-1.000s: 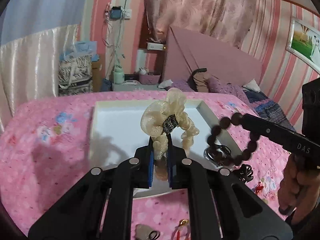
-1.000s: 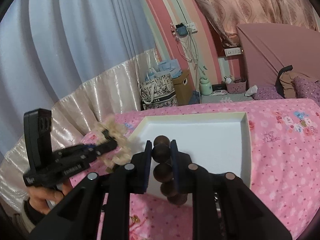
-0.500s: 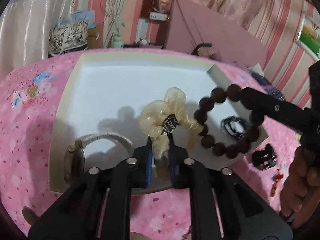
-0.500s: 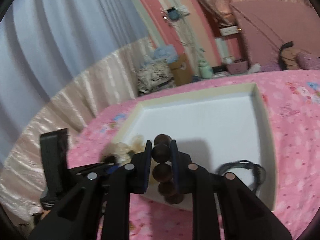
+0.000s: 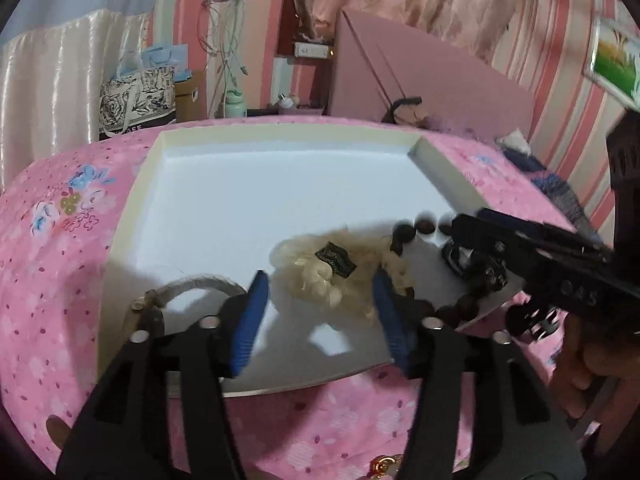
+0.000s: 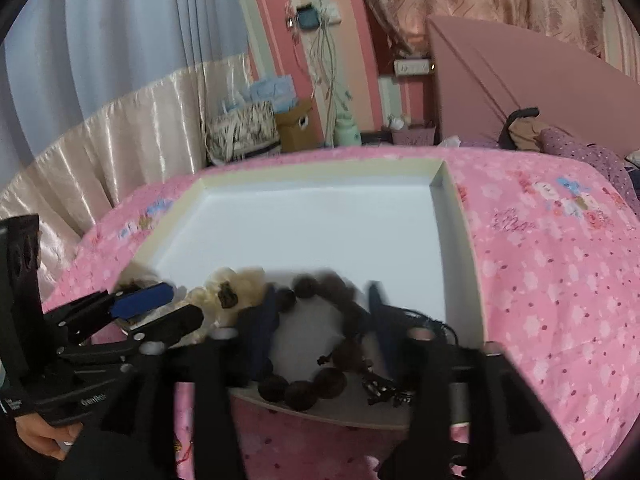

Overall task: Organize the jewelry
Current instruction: 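Carry the cream scrunchie into the tray with the left tool while the right tool drops the bead bracelet there, then grasp the black scrunchie with the right tool while the left tool grasps the jade pendant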

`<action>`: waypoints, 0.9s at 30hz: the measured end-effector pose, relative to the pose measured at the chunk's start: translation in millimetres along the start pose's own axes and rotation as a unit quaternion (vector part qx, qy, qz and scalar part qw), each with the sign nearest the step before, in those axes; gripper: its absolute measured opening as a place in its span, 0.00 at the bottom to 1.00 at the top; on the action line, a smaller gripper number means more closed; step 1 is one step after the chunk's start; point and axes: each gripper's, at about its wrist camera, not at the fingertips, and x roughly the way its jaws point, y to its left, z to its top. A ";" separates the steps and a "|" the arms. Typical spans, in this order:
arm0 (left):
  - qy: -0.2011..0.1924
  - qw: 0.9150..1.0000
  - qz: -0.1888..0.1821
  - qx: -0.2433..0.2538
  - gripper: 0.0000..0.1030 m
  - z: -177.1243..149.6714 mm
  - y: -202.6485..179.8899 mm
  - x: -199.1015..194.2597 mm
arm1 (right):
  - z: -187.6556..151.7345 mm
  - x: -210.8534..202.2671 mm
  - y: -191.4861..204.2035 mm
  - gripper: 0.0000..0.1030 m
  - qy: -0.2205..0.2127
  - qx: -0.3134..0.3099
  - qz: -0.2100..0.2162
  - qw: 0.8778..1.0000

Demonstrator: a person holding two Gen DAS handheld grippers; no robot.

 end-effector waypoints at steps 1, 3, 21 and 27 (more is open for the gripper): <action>-0.005 1.000 0.001 -0.007 0.63 1.6 2.9 -4.9 | 0.6 -5.1 -0.9 0.54 -0.006 0.001 -0.003 1.000; -0.020 1.000 -0.001 -0.021 0.64 7.4 9.9 -19.1 | 5.5 -22.6 -4.4 0.54 -0.027 -0.002 -0.017 0.999; -0.049 0.988 0.143 0.010 0.82 -41.8 84.0 -123.2 | -68.2 -83.8 -42.3 0.65 0.013 -0.017 -0.075 0.997; -0.045 0.986 0.163 -0.006 0.85 -42.5 106.2 -130.3 | -73.8 -58.4 -26.2 0.72 0.040 -0.034 -0.079 0.996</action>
